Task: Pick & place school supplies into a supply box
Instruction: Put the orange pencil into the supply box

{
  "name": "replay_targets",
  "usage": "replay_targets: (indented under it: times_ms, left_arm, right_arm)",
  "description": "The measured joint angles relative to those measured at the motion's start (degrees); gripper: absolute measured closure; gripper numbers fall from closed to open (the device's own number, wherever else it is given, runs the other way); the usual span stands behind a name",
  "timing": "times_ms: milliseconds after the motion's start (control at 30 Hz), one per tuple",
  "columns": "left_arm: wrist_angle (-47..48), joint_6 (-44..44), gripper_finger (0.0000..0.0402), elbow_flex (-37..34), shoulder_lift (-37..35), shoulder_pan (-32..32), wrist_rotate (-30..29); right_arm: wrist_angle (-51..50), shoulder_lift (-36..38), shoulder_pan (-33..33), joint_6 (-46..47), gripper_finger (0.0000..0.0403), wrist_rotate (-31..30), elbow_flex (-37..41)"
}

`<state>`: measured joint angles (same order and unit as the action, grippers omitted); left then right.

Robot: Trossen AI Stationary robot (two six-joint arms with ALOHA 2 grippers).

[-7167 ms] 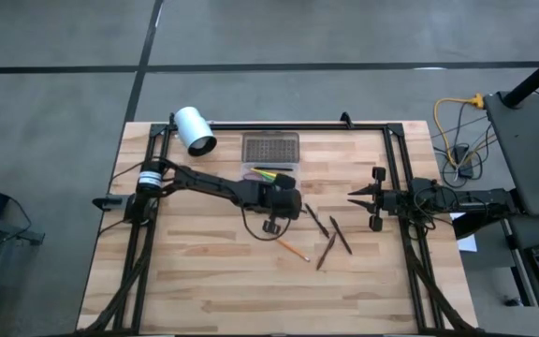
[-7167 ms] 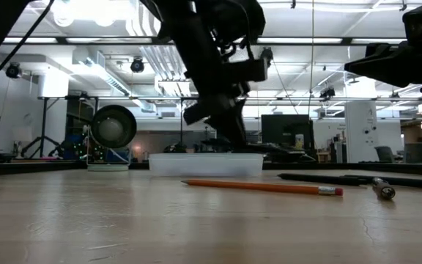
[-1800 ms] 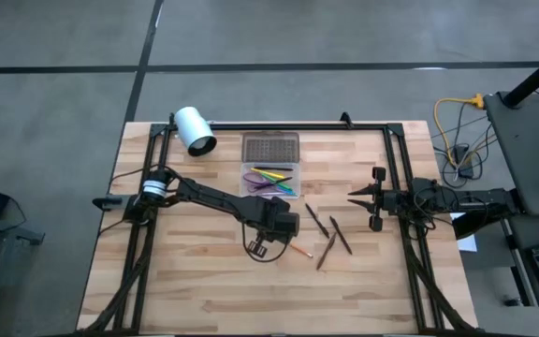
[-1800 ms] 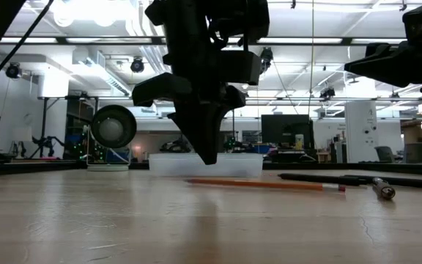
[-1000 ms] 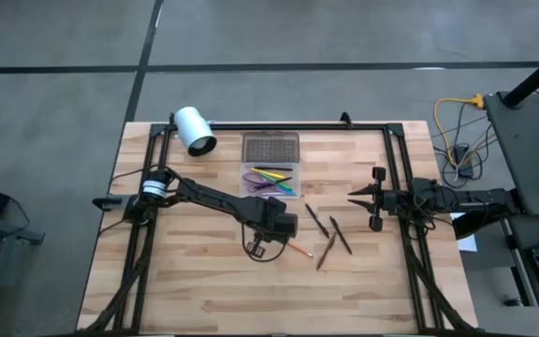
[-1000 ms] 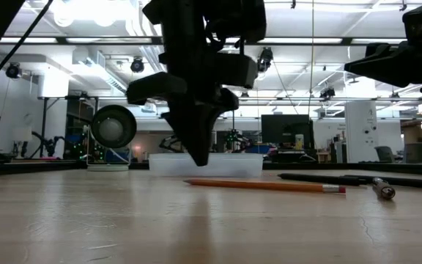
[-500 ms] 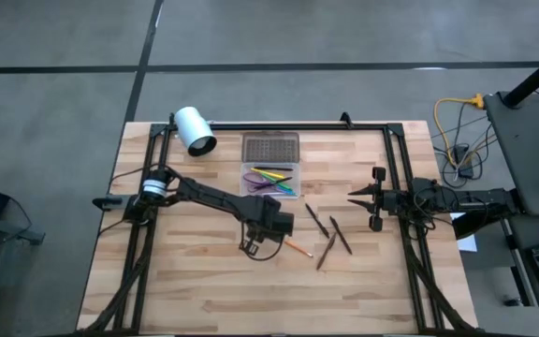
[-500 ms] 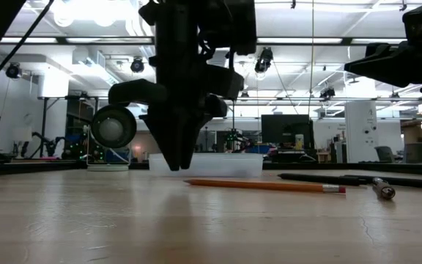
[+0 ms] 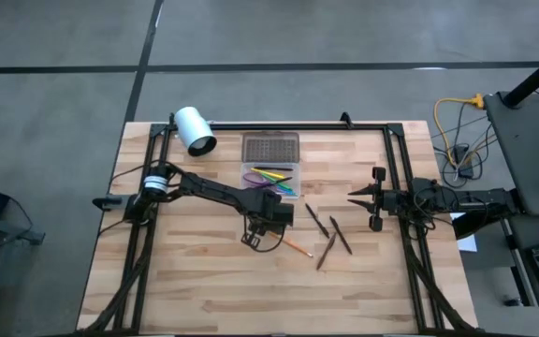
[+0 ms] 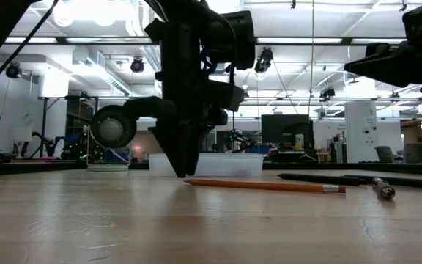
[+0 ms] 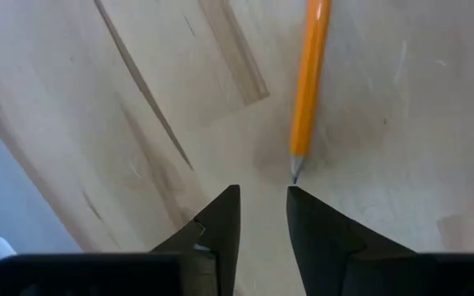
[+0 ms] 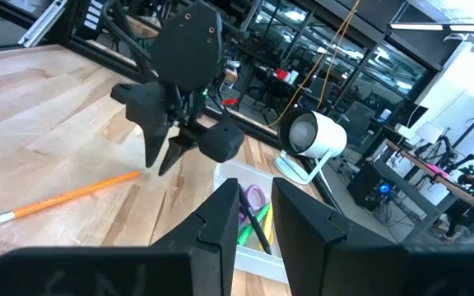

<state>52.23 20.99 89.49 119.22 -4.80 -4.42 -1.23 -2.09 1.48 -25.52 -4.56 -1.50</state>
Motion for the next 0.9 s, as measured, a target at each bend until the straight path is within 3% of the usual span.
replay_targets:
  times_ms: [200,900]
  left_arm:
    - [-0.5,-0.1,0.0316,-0.4,0.0,0.0,4.6]
    - [-3.2,-0.1,0.0338,-1.5,0.2,0.0,4.7]
  right_arm:
    - [0.0,0.0,0.0,0.0,0.0335,0.0,0.0]
    - [0.0,0.0,0.0,0.0,0.0335,0.0,0.0]
